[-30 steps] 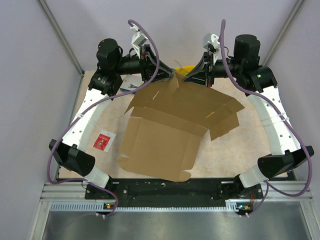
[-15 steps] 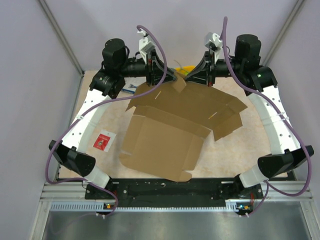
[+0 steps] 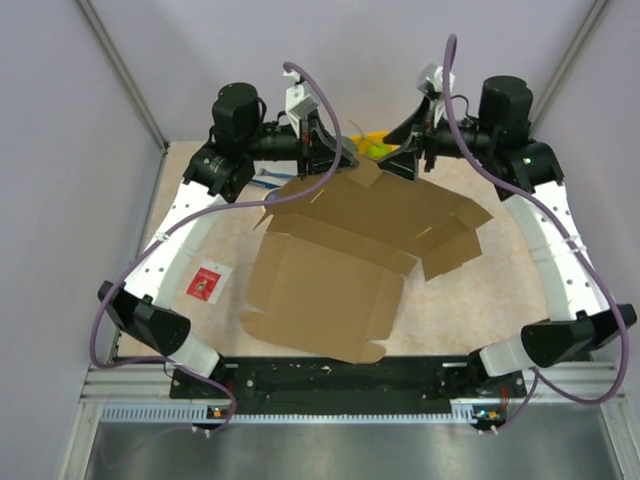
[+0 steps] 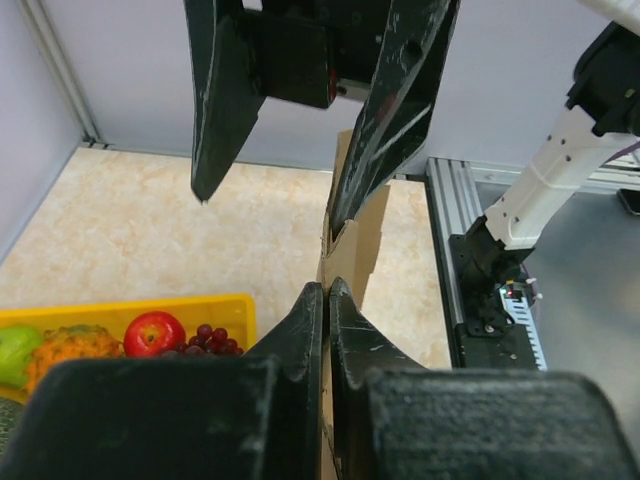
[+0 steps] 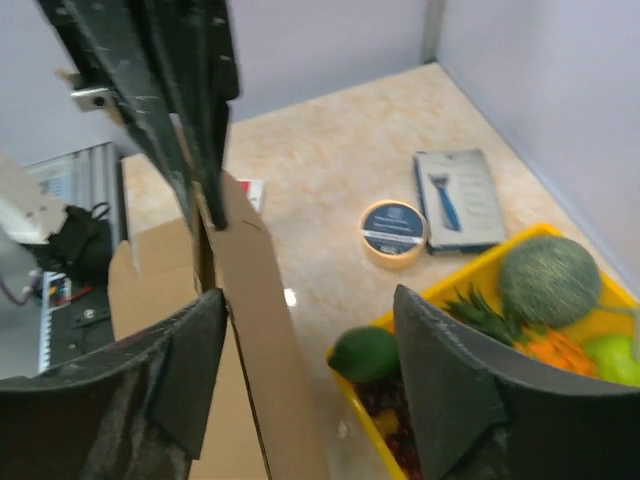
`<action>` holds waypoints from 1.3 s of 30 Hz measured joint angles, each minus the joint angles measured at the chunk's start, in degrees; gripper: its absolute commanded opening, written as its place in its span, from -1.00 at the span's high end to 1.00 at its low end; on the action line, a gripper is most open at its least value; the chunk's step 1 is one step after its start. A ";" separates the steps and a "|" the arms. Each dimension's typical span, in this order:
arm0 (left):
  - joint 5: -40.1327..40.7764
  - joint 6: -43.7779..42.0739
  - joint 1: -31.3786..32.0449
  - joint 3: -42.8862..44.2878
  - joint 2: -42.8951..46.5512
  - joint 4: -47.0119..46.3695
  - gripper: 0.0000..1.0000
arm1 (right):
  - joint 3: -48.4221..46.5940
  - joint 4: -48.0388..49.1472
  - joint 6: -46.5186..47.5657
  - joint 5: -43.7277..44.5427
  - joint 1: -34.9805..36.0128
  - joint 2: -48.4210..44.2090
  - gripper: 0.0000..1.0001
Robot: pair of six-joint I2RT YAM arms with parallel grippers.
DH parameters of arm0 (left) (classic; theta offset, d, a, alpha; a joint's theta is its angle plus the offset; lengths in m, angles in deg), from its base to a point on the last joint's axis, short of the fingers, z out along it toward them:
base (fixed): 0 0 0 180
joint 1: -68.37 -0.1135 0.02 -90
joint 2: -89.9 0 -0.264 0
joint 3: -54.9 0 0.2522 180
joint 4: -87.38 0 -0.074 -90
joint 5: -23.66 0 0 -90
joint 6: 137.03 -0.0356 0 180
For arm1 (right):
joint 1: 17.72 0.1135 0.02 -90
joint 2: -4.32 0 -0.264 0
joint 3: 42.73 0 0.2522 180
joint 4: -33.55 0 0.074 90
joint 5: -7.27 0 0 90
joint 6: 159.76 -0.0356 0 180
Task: Fold the paper box
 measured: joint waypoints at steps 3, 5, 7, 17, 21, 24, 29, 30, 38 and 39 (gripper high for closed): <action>1.03 -1.49 0.72 -0.15 0.15 0.48 1.00 | 1.16 -0.55 -2.47 2.29 -2.97 -2.45 -0.47; 2.23 -2.60 0.70 -0.15 0.15 1.11 1.00 | 1.14 -0.52 -3.37 1.95 -4.55 -4.15 -0.47; 2.89 -3.23 0.57 -0.17 0.15 1.70 1.00 | 1.03 -0.44 -4.17 -0.42 -5.01 -5.86 -0.47; 3.45 -2.80 0.37 -0.79 0.24 1.31 1.00 | 0.26 -0.11 -4.68 -1.62 1.53 -4.07 -0.46; 3.06 -1.53 0.37 -1.51 0.55 0.26 1.00 | -0.07 -0.28 -4.15 0.68 2.78 -0.22 -0.31; 2.56 -0.37 0.37 -2.32 1.22 -0.83 1.00 | -0.04 -0.48 -3.54 1.49 3.39 1.60 0.10; 3.48 1.86 0.02 -2.54 1.73 -2.40 0.70 | 0.13 -0.61 -2.45 1.03 5.57 1.70 1.00; 3.93 3.19 -0.33 -2.49 1.81 -2.43 0.51 | 0.17 -0.44 -2.05 1.22 5.64 1.53 1.00; 9.01 20.50 -16.37 -21.22 14.58 -12.13 -0.09 | 2.78 -0.42 -1.53 -0.26 1.11 -0.37 1.00; 10.95 22.38 -20.24 -25.35 17.68 -12.90 -0.13 | 3.13 -0.37 -1.51 -0.98 0.11 -0.50 1.00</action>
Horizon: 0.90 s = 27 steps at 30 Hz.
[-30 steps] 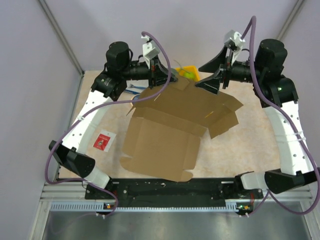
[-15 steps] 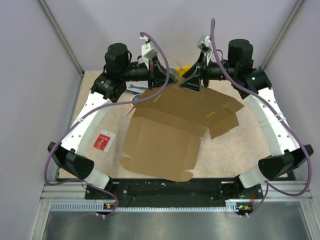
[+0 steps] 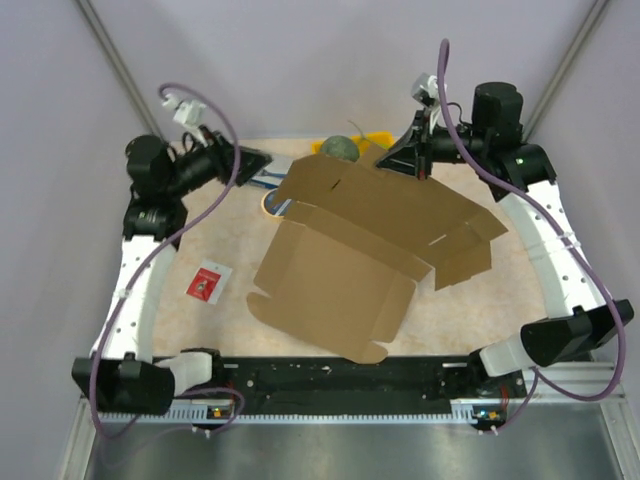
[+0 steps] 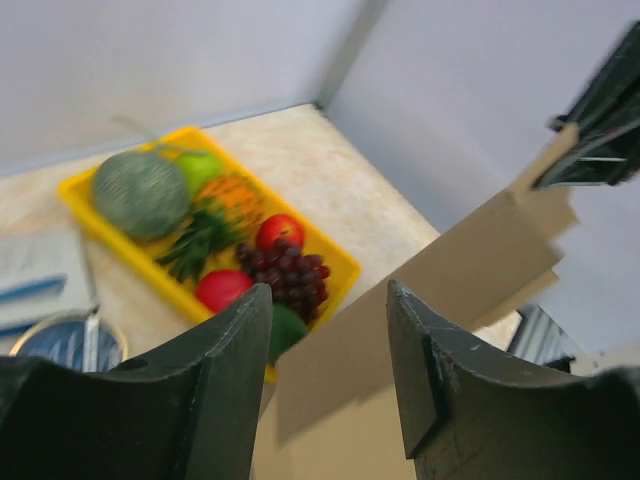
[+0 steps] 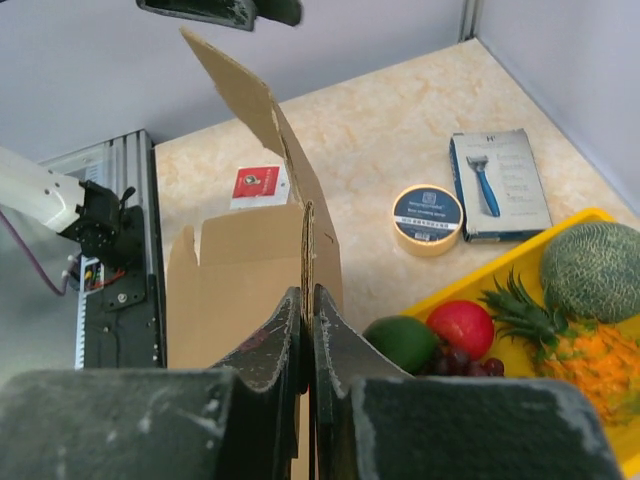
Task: Fold the paper box
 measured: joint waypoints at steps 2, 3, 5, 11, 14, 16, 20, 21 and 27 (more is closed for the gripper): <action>3.15 2.58 -5.29 -7.52 5.88 -1.07 -0.03 | 0.72 -0.04 0.00 -1.42 -1.64 -0.28 1.00; 3.76 3.72 -6.60 -10.64 8.13 -1.84 0.03 | 0.92 -0.11 0.00 -2.19 -2.16 -0.37 1.00; 4.15 5.11 -7.32 -15.63 10.51 -3.21 0.08 | 1.01 -0.13 0.00 -3.87 -3.10 -0.59 1.00; 2.43 10.67 -7.52 -26.27 4.96 -11.56 0.03 | 1.01 0.04 -0.09 -7.26 -3.39 -1.40 1.00; -1.84 14.32 -7.52 -27.69 -1.20 -16.13 0.00 | 1.01 0.09 -0.24 -8.07 -3.45 -1.77 1.00; -5.11 16.74 -7.39 -29.92 -3.67 -20.52 -0.01 | 1.01 0.11 -0.48 -8.39 -3.54 -1.88 1.00; -10.03 22.14 -5.46 -33.66 -5.01 -29.51 -0.01 | 1.01 0.20 -0.61 -8.72 -3.65 -1.88 1.00; -11.32 23.61 -4.31 -33.73 -5.51 -31.87 -0.01 | 1.01 0.28 -0.66 -8.76 -3.65 -1.90 1.00; -15.72 26.25 2.29 -33.70 -7.39 -39.04 -0.02 | 1.01 1.55 -1.33 -9.03 -3.82 -2.10 1.00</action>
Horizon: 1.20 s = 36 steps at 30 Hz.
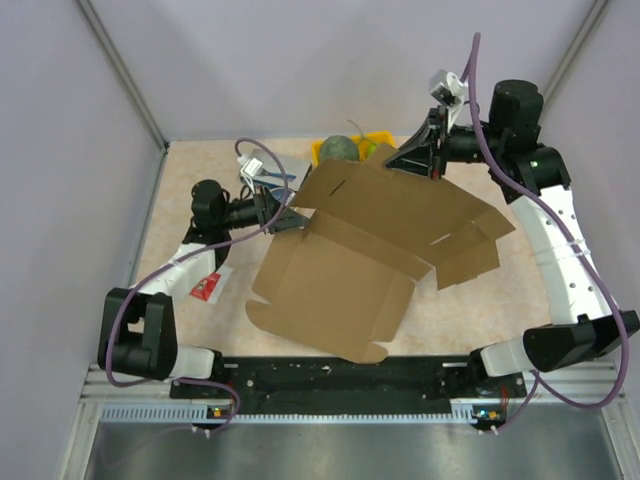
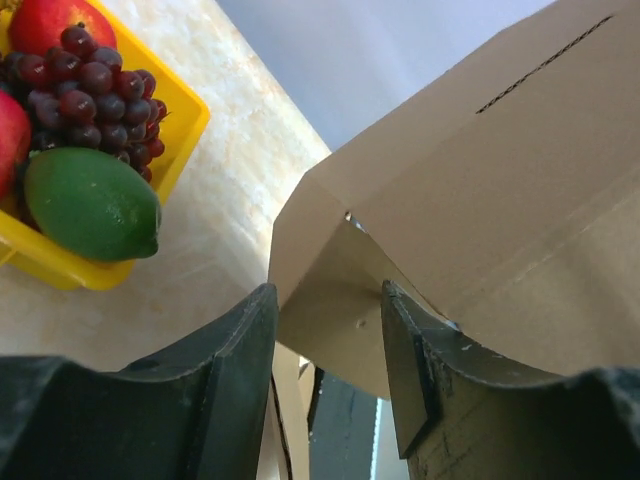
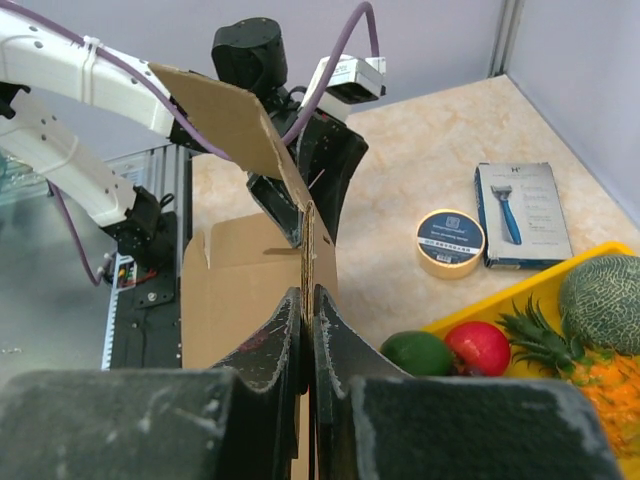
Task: Fold the paper box
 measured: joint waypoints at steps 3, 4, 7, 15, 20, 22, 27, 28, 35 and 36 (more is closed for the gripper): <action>0.09 -4.22 1.44 0.66 0.17 3.78 -0.12 | 0.00 0.59 -0.63 -0.24 -0.26 -0.13 1.00; 0.76 -6.45 2.10 1.18 0.17 6.29 -0.15 | 0.00 0.90 -0.87 -0.35 -0.26 -0.13 1.00; 2.91 -10.82 3.56 2.05 0.17 11.23 -0.08 | 0.11 1.73 -2.10 -0.70 -0.35 -0.28 1.00; 8.98 -17.29 6.05 3.43 0.20 16.96 0.56 | 3.87 5.40 -4.48 -1.11 -0.55 -1.95 1.00; 13.57 -18.80 6.45 3.41 0.72 19.39 0.50 | 7.65 7.39 -4.15 1.79 -0.24 -3.23 1.00; 15.93 -18.82 6.49 3.06 1.03 20.15 0.53 | 9.38 8.02 -4.04 5.22 0.42 -4.11 1.00; 20.17 -16.79 6.03 -2.36 2.01 17.51 0.55 | 13.18 8.79 -4.37 16.85 6.29 -6.34 1.00; 20.61 -16.22 5.99 -3.89 2.43 16.72 0.53 | 13.92 8.79 -4.50 18.84 7.93 -6.78 1.00; 24.61 -14.01 5.84 -15.39 12.00 18.47 0.03 | 17.27 9.16 -4.66 26.34 14.38 -7.30 1.00; 26.12 -14.47 5.84 -15.98 14.40 20.76 -0.03 | 17.27 9.55 -4.44 27.04 14.82 -6.91 1.00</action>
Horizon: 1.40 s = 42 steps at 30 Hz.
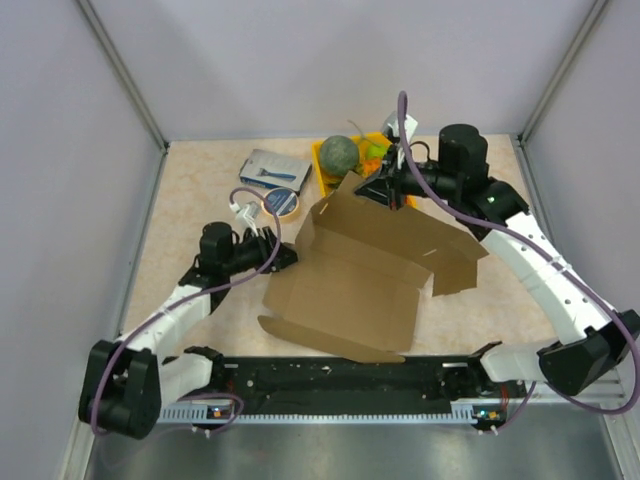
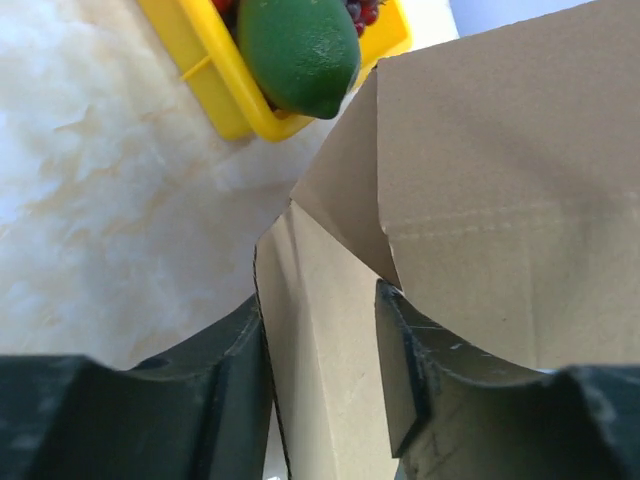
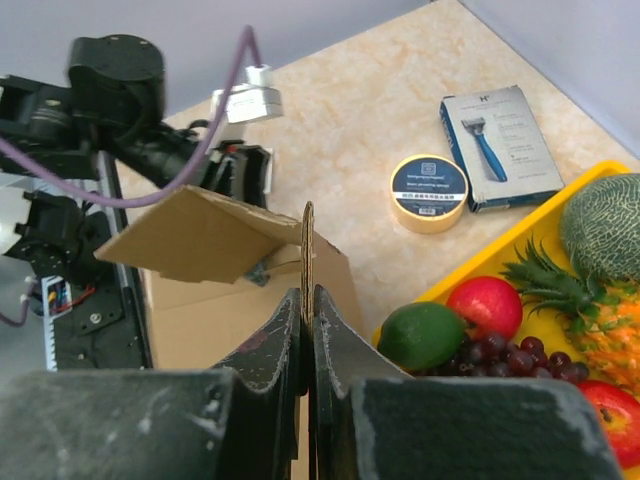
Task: Fold the paper box
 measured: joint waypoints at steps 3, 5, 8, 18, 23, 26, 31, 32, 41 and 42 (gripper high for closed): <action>4.96 -1.66 -0.04 -0.46 5.79 6.49 -0.16 | -0.02 1.44 1.01 0.96 0.85 1.22 1.00; 9.46 -2.73 -0.68 -0.46 9.92 12.28 -0.18 | -0.09 2.23 2.01 1.62 1.22 2.23 1.00; 15.91 -3.80 -1.62 -0.20 15.78 19.47 -0.20 | -0.15 1.64 3.06 2.49 1.62 3.98 1.00; 22.64 -6.69 -1.84 2.58 32.35 28.68 -0.88 | -1.36 0.02 4.94 0.09 2.58 9.05 1.00; 22.69 -8.63 -1.84 3.74 34.18 28.83 -0.75 | -3.26 -0.52 5.22 -5.73 3.80 11.85 1.00; 22.86 -9.66 -1.84 5.57 32.57 29.75 -0.70 | -5.40 -0.57 5.22 -8.96 4.42 15.08 1.00; 26.23 -9.97 -1.84 6.60 33.88 31.85 -0.85 | -8.17 -0.57 4.81 -9.51 6.93 20.26 1.00; 27.41 -9.94 -1.84 6.62 34.64 32.70 -0.85 | -8.74 -0.68 4.72 -8.72 7.65 20.85 1.00; 33.79 -11.39 -1.84 9.14 33.38 38.16 -0.66 | -11.30 -1.53 5.77 1.79 8.92 22.03 1.00; 33.81 -11.39 -1.84 9.64 32.54 38.27 -0.65 | -12.50 -2.21 5.77 2.40 8.92 22.49 1.00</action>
